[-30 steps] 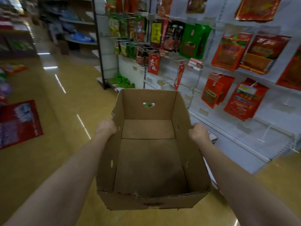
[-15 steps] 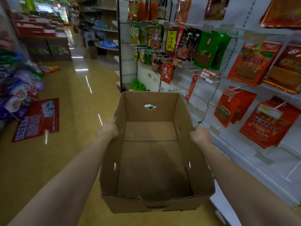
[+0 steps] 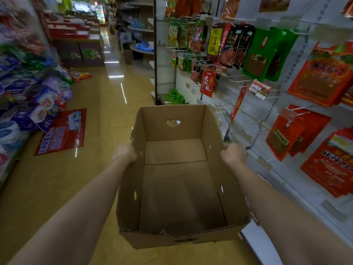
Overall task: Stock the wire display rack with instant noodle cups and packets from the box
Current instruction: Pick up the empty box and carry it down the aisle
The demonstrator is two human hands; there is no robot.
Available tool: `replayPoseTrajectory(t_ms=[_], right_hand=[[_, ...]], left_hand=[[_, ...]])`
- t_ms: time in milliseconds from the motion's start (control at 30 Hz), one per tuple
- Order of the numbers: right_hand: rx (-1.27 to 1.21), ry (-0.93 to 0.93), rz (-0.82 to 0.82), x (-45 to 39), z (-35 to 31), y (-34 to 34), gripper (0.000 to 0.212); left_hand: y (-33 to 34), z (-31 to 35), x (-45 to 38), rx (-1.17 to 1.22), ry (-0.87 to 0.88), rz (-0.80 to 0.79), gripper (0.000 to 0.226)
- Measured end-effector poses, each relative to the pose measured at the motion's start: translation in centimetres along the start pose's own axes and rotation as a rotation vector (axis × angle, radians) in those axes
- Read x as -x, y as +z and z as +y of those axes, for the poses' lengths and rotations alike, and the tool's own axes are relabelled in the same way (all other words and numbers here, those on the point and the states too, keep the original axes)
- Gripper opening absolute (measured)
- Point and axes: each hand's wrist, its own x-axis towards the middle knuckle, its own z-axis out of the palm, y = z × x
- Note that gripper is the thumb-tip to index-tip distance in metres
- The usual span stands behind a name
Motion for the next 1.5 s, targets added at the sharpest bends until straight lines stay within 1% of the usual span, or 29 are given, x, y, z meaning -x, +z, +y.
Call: replayPoseTrajectory(t_ms=[100,233,333,433,567,733,900,1033,1200,1300,1400,1500], right_hand=[[0.014,-0.027,-0.032,-2.2,-2.0,1.5,0.012],[0.051,-0.04,-0.039,-5.6,-5.3,3.0,0.015],[0.099,-0.046,-0.033,-8.4,-8.4,3.4,0.014],[0.108,-0.048,-0.017,-11.4,-11.4,3.7,0.019],[0.103,-0.06,0.004,-14.4,-14.6,4.9,0.019],[0.103,-0.072,0.001,-17.5,-17.0,6.6,0.02],[0.173,-0.095,-0.042,-21.3,-18.4,7.9,0.02],[0.158,-0.123,-0.053,-25.7,-18.9,8.3,0.018],[0.084,-0.155,-0.03,-33.1,-20.2,7.2,0.02],[0.105,-0.188,-0.019,-37.0,-21.0,6.2,0.019],[0.071,-0.186,-0.023,-40.8,-21.4,5.9,0.021],[0.057,-0.2,-0.025,-42.3,-22.2,5.8,0.021]], left_hand=[[0.2,-0.3,-2.7,-0.005,-0.048,0.007,0.027],[-0.7,-0.6,-7.3,0.035,-0.054,-0.023,0.028],[-2.4,-0.3,-11.1,0.059,-0.062,-0.005,0.032],[-4.0,0.6,-14.9,0.055,-0.042,0.013,0.035],[-5.1,1.4,-19.5,0.029,-0.037,0.024,0.034],[-5.4,1.5,-23.9,-0.004,-0.067,0.023,0.029],[-4.5,2.5,-27.4,-0.018,-0.094,-0.031,0.028],[-4.7,5.0,-29.8,-0.009,-0.107,-0.018,0.024],[-6.4,9.7,-33.7,0.003,-0.104,0.061,0.024],[-7.2,12.6,-36.0,0.008,-0.109,0.11,0.025],[-6.6,14.8,-37.7,0.014,-0.136,0.138,0.023],[-5.7,15.5,-38.4,0.045,-0.167,0.133,0.021]])
